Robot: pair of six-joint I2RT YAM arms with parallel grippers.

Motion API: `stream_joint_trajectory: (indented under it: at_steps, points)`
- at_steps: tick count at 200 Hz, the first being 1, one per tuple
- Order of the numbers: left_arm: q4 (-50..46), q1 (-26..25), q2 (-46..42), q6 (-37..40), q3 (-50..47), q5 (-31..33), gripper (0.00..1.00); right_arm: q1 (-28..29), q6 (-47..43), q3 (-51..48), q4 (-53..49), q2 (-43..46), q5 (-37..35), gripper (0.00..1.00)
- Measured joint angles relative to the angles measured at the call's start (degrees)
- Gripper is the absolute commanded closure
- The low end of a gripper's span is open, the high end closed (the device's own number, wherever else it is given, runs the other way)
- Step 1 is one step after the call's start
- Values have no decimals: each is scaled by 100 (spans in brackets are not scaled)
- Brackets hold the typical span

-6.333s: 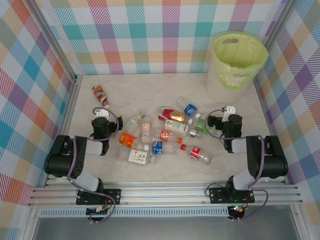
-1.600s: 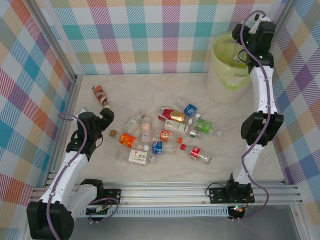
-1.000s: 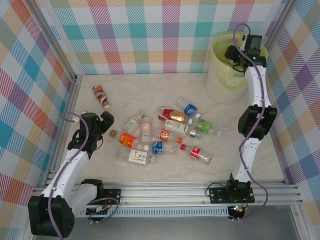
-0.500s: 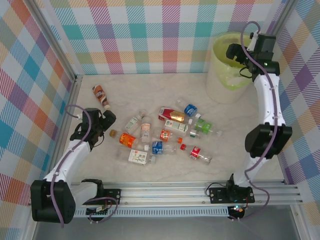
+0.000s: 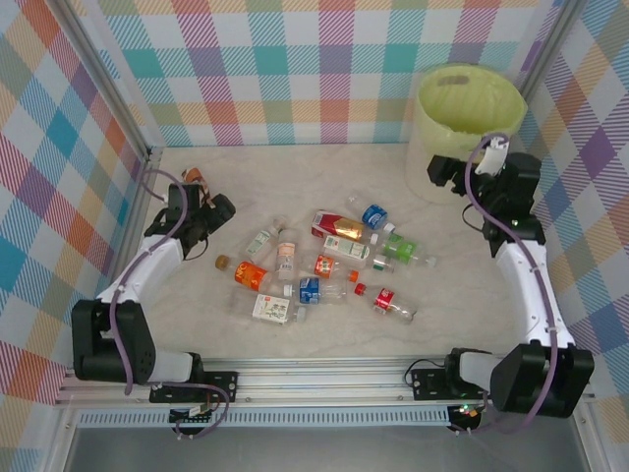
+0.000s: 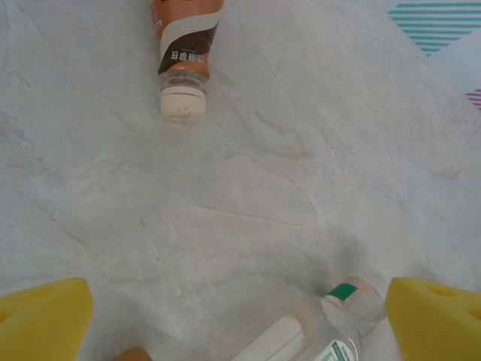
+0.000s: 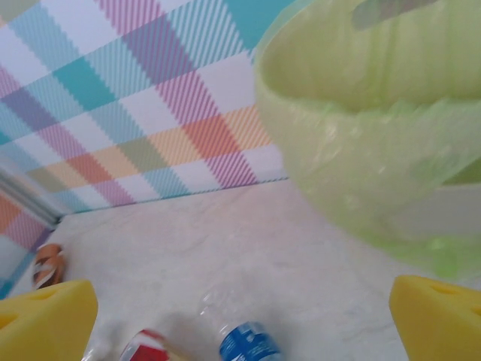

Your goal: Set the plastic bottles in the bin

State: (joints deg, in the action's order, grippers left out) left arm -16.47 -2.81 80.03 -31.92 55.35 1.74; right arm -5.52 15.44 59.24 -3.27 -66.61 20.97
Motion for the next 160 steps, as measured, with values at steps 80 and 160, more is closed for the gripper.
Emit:
stream_joint_trajectory:
  at_steps: [80,160]
  points:
    - [-444,304,2426,636,1917,184,2,37,658,-1364,765,269,715,0]
    - [-632,557,3947,1110,3042,85,18,63,684,-1534,883,774,476,0]
